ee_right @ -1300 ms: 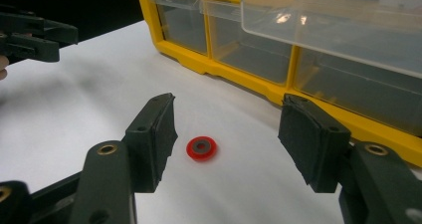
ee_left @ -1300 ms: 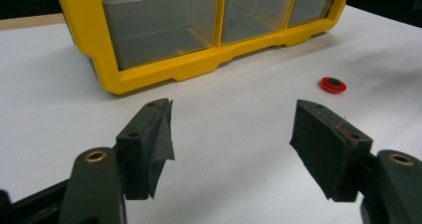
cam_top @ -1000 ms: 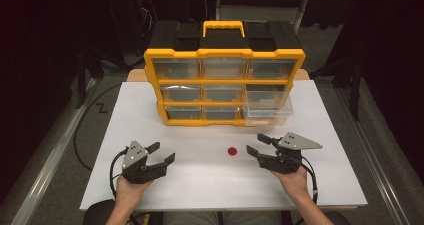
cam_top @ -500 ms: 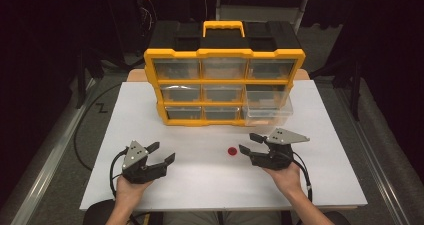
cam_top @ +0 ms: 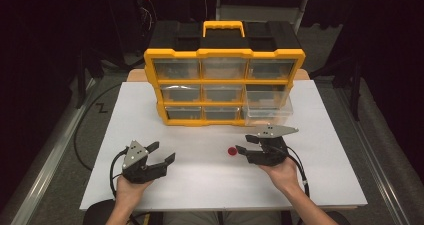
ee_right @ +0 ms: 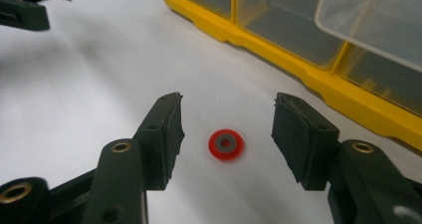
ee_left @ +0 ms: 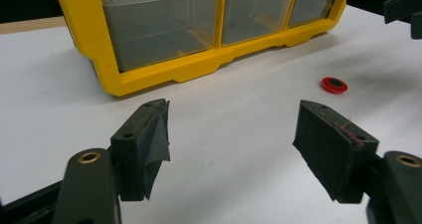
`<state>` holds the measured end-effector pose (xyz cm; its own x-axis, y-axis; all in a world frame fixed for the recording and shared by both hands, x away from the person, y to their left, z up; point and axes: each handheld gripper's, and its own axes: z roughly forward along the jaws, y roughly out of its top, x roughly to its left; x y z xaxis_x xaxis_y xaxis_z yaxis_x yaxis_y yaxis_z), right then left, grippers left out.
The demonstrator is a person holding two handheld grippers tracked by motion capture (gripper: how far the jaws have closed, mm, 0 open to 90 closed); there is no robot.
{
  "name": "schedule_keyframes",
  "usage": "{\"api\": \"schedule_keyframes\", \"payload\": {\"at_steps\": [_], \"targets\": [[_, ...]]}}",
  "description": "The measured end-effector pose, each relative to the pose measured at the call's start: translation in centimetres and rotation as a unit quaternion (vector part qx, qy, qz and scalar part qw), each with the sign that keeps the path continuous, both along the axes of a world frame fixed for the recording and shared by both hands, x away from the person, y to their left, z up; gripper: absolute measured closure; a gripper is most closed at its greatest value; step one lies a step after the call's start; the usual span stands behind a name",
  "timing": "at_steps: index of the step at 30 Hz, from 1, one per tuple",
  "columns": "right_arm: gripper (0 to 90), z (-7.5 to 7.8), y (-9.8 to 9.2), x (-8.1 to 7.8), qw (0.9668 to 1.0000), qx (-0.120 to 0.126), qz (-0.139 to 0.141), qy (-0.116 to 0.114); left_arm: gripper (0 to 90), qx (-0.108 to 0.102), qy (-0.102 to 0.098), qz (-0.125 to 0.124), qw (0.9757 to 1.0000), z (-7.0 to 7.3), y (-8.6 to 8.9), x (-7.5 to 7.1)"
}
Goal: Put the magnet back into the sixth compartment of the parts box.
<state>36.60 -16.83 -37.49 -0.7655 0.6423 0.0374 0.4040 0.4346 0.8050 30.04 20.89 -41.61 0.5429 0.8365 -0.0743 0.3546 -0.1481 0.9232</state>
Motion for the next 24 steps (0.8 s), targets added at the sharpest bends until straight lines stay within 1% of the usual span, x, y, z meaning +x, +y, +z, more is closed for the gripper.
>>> {"api": "schedule_keyframes", "payload": {"at_steps": [1, 2, 4, 12, 13, 15, 16, 22, 24], "targets": [[48.2, 0.0, 0.0, 0.0, 1.0, 0.0, 0.0, 0.0, 29.6, 0.0, 0.0, 0.0, 1.0, 0.0, 0.0, 0.0], [48.7, 0.0, 0.1, 0.1, 0.9999, -0.014, -0.001, 0.001, 29.3, -0.002, 0.0, 0.0, 1.0, 0.0, 0.0, 0.0], [48.9, 0.1, 0.2, 0.3, 0.9998, -0.02, -0.002, 0.008, 28.9, -0.004, -0.001, -0.001, 1.0, 0.0, 0.0, 0.0], [49.4, 0.0, 0.7, 0.6, 0.9987, -0.048, 0.006, 0.018, 28.4, -0.005, 0.0, -0.003, 1.0, 0.1, 0.0, -0.1], [49.4, 0.1, 0.9, 0.6, 0.9981, -0.058, 0.008, 0.02, 28.4, -0.006, 0.0, -0.003, 1.0, 0.1, 0.0, -0.1], [49.7, 0.1, 1.3, 0.5, 0.9961, -0.087, 0.011, 0.012, 28.4, -0.006, 0.0, -0.003, 1.0, 0.1, 0.0, 0.0], [49.8, 0.1, 1.4, 0.6, 0.9955, -0.093, 0.013, 0.015, 28.5, -0.004, 0.002, -0.005, 1.0, 0.0, 0.0, 0.0], [50.0, 0.1, 1.9, 0.9, 0.9936, -0.108, 0.018, 0.03, 28.5, -0.001, 0.002, -0.005, 1.0, 0.0, -0.1, 0.0], [50.0, -0.1, 2.1, 0.9, 0.9923, -0.116, 0.018, 0.04, 28.5, 0.0, 0.002, -0.005, 1.0, 0.0, -0.1, 0.0]]}}
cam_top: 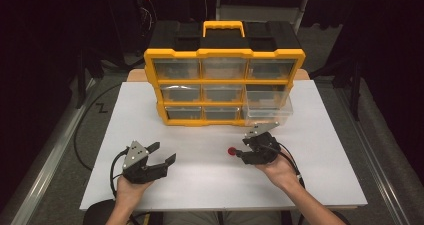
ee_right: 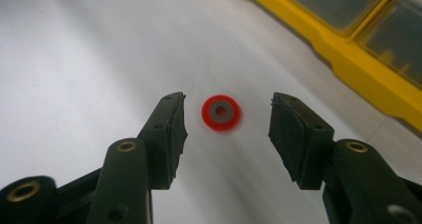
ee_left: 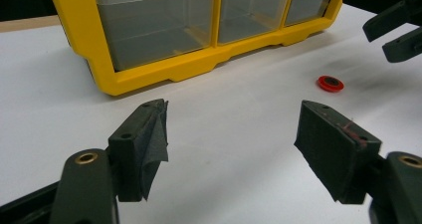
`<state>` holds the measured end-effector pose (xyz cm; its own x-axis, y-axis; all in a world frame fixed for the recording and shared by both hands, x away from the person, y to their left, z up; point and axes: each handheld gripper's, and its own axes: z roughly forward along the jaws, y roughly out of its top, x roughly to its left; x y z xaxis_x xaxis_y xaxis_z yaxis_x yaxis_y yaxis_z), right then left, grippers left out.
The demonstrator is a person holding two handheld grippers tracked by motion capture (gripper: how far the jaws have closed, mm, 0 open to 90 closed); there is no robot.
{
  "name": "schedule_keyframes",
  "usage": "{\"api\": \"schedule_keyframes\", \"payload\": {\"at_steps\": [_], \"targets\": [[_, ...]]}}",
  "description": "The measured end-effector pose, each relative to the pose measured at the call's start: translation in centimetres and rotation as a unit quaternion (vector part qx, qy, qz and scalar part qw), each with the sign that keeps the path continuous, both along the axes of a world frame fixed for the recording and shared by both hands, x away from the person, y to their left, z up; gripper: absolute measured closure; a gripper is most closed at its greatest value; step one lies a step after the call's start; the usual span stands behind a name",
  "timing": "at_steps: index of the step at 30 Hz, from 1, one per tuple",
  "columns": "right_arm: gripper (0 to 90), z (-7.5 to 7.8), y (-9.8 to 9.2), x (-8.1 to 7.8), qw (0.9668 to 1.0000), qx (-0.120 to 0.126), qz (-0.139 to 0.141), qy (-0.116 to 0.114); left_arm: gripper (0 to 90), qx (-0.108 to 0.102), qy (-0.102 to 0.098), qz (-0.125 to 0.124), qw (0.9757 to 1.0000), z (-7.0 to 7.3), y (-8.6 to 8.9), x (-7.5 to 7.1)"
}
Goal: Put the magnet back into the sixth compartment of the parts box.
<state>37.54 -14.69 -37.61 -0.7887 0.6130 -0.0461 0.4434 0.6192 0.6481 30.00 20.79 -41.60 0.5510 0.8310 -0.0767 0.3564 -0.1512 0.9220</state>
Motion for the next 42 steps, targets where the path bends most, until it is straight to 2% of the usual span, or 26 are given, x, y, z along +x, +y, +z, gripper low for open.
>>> {"api": "schedule_keyframes", "payload": {"at_steps": [14, 15, 16, 17, 24, 27, 28, 33, 42], "targets": [[50.8, -0.1, 1.2, 0.9, 0.9989, -0.04, 0.013, 0.022, 28.5, 0.0, 0.0, 0.0, 1.0, 0.0, 0.0, 0.1], [50.8, -0.1, 1.6, 0.9, 0.9982, -0.053, 0.016, 0.02, 28.5, 0.0, 0.0, 0.0, 1.0, 0.0, 0.0, 0.1], [50.8, -0.1, 1.6, 0.9, 0.9982, -0.053, 0.016, 0.02, 28.5, 0.0, 0.0, 0.0, 1.0, 0.0, 0.0, 0.1], [50.9, -0.2, 1.9, 0.9, 0.9975, -0.064, 0.02, 0.023, 28.5, 0.0, 0.0, 0.0, 1.0, 0.0, 0.0, 0.1], [50.9, -0.6, 2.7, 1.3, 0.9948, -0.091, 0.029, 0.035, 28.6, 0.004, 0.002, 0.004, 1.0, -0.1, 0.0, 0.1], [51.0, -0.6, 2.9, 1.4, 0.9941, -0.096, 0.03, 0.04, 28.6, 0.001, 0.005, 0.007, 1.0, -0.1, 0.0, 0.2], [51.3, -0.6, 3.0, 1.5, 0.9937, -0.096, 0.029, 0.05, 28.6, 0.001, 0.005, 0.008, 1.0, -0.1, 0.1, 0.2], [51.7, -0.9, 3.9, 2.1, 0.9905, -0.115, 0.033, 0.067, 28.7, 0.006, 0.003, 0.01, 0.9999, -0.1, 0.0, 0.2], [51.7, -1.3, 4.8, 3.0, 0.9873, -0.136, 0.03, 0.077, 28.7, 0.005, 0.003, 0.006, 1.0, 0.0, -0.1, 0.2]]}}
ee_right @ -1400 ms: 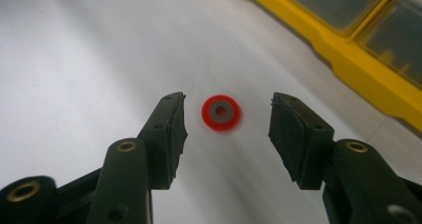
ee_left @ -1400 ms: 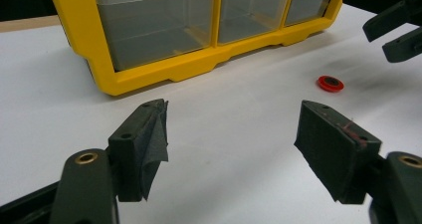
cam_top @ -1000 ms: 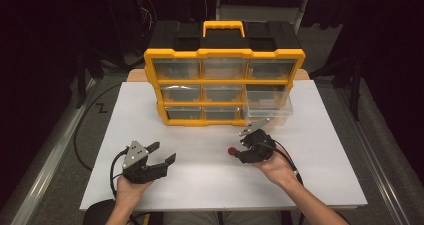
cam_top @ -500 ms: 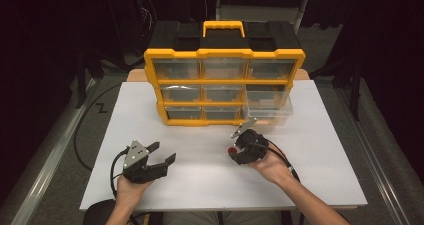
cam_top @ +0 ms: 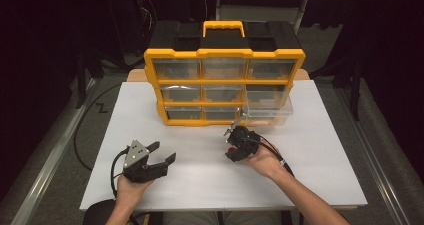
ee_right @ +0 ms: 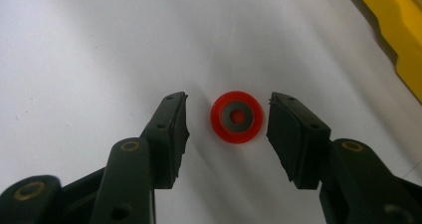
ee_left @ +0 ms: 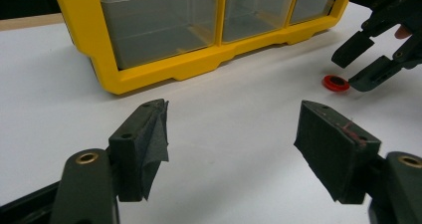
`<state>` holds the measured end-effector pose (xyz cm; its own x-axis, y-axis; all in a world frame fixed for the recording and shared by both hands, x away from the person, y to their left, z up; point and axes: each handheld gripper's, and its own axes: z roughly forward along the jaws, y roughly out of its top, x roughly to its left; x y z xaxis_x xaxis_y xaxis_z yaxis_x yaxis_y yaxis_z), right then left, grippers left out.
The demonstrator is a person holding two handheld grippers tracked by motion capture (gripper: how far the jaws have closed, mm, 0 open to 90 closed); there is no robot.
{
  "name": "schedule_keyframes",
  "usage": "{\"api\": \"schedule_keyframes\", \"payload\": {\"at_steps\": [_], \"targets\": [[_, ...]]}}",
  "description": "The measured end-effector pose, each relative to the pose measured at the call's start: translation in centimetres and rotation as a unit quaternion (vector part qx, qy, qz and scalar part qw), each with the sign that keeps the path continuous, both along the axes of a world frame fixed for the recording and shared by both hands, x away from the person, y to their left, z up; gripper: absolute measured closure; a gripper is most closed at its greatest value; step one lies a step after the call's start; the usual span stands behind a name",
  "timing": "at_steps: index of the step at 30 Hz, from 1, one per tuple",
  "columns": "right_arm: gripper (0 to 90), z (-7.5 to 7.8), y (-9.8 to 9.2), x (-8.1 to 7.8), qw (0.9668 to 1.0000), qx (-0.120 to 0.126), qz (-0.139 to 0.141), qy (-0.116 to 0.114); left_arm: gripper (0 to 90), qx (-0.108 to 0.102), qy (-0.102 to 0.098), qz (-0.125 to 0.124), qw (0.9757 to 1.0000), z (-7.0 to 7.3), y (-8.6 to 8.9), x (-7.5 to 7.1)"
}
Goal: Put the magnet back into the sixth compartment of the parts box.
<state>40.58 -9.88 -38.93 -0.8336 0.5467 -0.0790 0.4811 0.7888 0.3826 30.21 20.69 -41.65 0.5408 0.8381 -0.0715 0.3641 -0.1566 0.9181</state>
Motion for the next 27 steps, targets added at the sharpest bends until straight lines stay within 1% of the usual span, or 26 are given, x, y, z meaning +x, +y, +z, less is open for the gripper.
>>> {"api": "schedule_keyframes", "payload": {"at_steps": [3, 4, 6, 13, 15, 20, 21, 27], "targets": [[51.7, -0.3, 0.1, 0.2, 0.9999, -0.011, 0.001, 0.006, 28.5, 0.01, -0.006, 0.006, 0.9999, 0.0, -0.2, -0.1], [51.7, -0.3, 0.1, 0.2, 0.9999, -0.011, 0.001, 0.006, 28.5, 0.01, -0.006, 0.006, 0.9999, 0.0, -0.2, -0.1], [51.6, -0.5, 0.2, 0.4, 0.9999, -0.013, -0.003, 0.011, 28.5, 0.017, -0.007, 0.004, 0.9998, 0.0, -0.3, -0.1], [51.4, -1.0, 0.3, 0.9, 0.9996, -0.02, -0.003, 0.019, 28.4, 0.016, -0.005, 0.001, 0.9999, 0.0, -0.4, -0.1], [51.4, -1.2, 0.4, 1.1, 0.9994, -0.03, -0.001, 0.02, 28.4, 0.014, -0.005, 0.001, 0.9999, 0.0, -0.4, -0.1], [51.6, -1.2, 0.6, 1.4, 0.9992, -0.03, 0.0, 0.025, 28.4, 0.013, -0.004, 0.002, 0.9999, 0.0, -0.3, -0.1], [53.5, -1.2, 0.7, 1.4, 0.9991, -0.029, -0.003, 0.031, 28.4, 0.013, -0.004, 0.001, 0.9999, 0.0, -0.3, -0.1], [58.4, -1.2, 0.7, 1.4, 0.9989, -0.027, -0.001, 0.037, 28.4, 0.016, -0.005, 0.001, 0.9999, 0.0, -0.4, -0.1]]}}
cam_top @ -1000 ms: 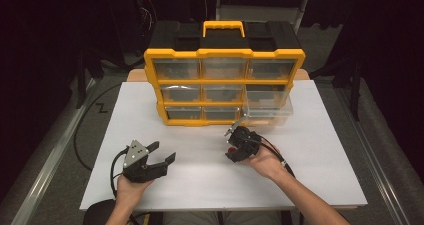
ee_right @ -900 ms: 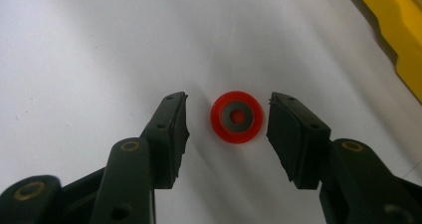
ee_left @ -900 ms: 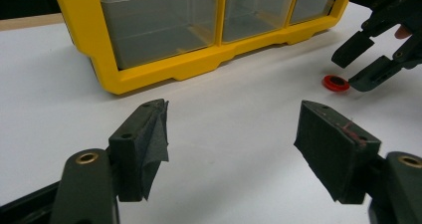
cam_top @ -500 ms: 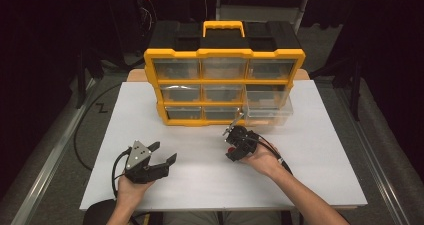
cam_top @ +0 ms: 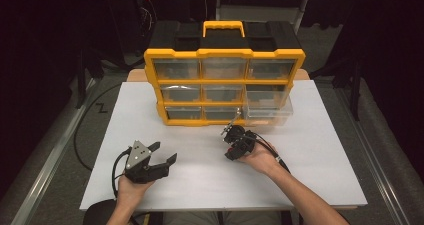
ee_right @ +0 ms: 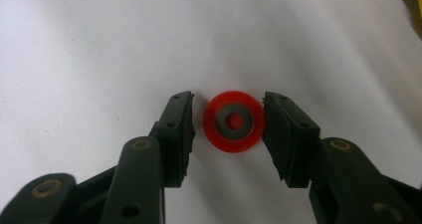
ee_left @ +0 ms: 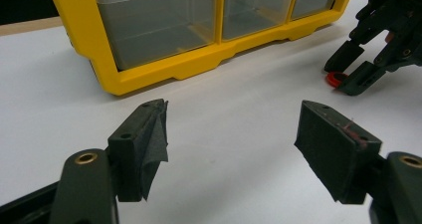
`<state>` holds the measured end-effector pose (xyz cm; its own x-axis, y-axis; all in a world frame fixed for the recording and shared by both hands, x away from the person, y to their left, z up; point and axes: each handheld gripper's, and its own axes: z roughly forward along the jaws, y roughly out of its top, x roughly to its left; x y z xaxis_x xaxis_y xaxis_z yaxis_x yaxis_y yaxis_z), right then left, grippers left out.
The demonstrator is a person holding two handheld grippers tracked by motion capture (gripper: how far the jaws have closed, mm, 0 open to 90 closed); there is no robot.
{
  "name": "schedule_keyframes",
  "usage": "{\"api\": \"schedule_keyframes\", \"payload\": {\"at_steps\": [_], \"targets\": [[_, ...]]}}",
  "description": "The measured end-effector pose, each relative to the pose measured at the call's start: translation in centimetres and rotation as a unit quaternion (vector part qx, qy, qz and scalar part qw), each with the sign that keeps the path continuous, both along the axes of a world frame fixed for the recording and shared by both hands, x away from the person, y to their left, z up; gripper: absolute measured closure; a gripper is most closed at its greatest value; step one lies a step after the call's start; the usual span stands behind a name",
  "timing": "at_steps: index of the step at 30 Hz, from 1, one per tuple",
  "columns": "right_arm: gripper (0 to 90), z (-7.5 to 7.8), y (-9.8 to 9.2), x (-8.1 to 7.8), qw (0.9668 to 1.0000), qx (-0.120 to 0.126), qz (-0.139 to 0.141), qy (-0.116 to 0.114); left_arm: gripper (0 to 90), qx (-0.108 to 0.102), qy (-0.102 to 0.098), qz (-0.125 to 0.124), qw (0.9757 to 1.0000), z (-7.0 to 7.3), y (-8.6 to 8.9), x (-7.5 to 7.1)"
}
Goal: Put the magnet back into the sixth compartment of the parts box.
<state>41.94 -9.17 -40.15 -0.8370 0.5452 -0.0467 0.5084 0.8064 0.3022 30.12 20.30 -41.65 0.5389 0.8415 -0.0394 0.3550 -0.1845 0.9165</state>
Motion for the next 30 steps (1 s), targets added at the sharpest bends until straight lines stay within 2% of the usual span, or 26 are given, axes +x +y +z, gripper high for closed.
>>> {"api": "schedule_keyframes", "payload": {"at_steps": [4, 11, 15, 20, 22, 30], "targets": [[62.9, 0.1, 0.0, 0.0, 1.0, -0.005, 0.004, 0.005, 28.5, 0.007, -0.001, -0.002, 1.0, 0.0, -0.1, 0.0], [64.3, 0.1, 0.0, 0.0, 1.0, -0.004, 0.007, 0.005, 28.5, 0.007, 0.0, -0.002, 1.0, 0.0, -0.1, 0.1], [64.7, 0.2, 0.2, -0.2, 0.9998, -0.01, 0.017, -0.004, 28.5, 0.005, 0.0, -0.002, 1.0, 0.0, -0.1, 0.1], [64.9, 0.3, 0.2, -0.4, 0.9997, -0.007, 0.022, -0.01, 28.6, 0.001, 0.002, -0.003, 1.0, -0.1, 0.0, 0.2], [64.9, 0.7, 0.3, -0.7, 0.9998, 0.002, 0.019, -0.007, 28.5, 0.001, 0.001, -0.002, 1.0, -0.1, 0.0, 0.2], [65.1, 1.5, 0.4, -1.3, 0.9993, 0.006, 0.035, -0.01, 28.6, 0.001, 0.002, -0.002, 1.0, 0.0, 0.0, 0.2]]}}
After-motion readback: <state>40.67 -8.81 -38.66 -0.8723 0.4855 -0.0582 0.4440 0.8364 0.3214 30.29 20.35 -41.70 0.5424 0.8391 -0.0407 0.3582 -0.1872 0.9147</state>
